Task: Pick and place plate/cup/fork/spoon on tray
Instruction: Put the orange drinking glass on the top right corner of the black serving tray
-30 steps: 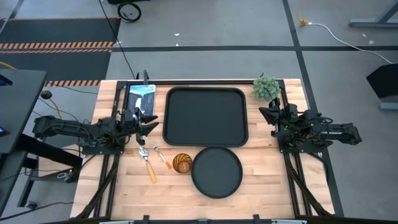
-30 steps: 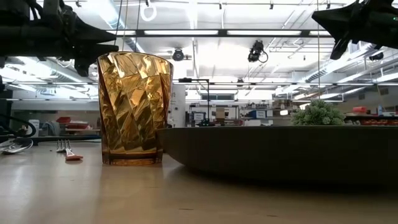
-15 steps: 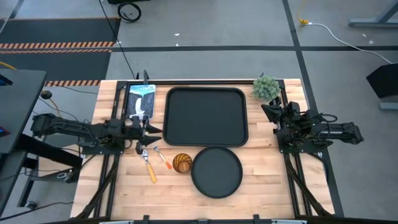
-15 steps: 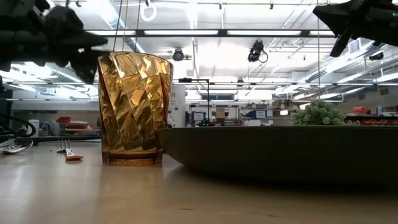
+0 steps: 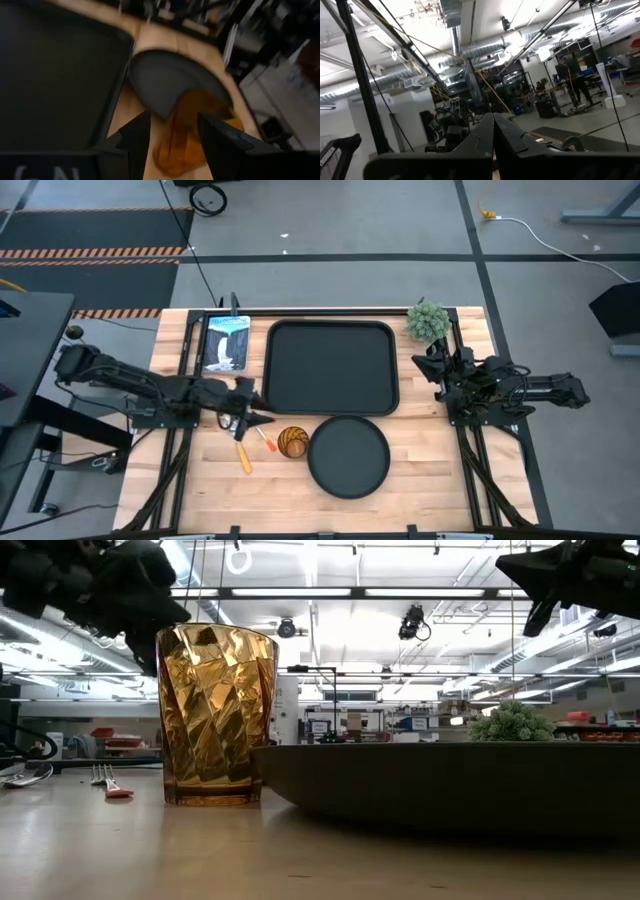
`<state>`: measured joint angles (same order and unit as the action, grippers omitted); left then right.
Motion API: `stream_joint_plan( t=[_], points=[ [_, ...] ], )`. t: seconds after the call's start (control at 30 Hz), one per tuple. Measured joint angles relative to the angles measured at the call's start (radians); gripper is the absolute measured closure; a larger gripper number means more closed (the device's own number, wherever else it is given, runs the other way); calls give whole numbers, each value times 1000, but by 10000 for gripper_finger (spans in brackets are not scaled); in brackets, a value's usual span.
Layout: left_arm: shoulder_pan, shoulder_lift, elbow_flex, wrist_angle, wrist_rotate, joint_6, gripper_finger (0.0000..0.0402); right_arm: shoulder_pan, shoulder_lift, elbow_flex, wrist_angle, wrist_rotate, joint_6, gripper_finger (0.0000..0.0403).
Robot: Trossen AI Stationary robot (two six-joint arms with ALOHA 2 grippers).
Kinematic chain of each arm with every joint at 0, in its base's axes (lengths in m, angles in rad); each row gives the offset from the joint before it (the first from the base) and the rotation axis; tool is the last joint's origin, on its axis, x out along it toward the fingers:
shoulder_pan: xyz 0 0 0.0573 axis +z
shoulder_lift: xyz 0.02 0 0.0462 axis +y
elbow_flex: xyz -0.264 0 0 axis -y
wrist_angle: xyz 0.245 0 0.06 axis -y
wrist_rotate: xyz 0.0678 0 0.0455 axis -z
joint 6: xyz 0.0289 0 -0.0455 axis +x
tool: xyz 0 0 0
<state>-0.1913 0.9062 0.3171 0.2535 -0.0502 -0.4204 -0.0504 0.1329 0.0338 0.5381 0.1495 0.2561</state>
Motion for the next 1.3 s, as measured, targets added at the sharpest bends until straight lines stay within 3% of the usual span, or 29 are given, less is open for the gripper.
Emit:
stream_joint_plan(
  t=[0.13,0.43,0.63,1.03,1.2,1.3],
  points=[
    [-14,58,78,-122,-5,-21,230,14,0,0,1,-13,-52,394],
    [-21,91,138,-225,-26,-102,226,58,0,0,3,-14,-187,394],
    [-40,93,143,-230,-73,-139,203,98,0,0,0,-13,-207,394],
    [-72,104,149,-252,-156,-281,201,124,0,0,0,22,-252,394],
    [-99,190,279,-364,-158,-300,201,123,0,0,0,23,-260,394],
    [-113,295,406,-517,-158,-280,201,123,0,-1,-1,21,-261,394]
  ],
)
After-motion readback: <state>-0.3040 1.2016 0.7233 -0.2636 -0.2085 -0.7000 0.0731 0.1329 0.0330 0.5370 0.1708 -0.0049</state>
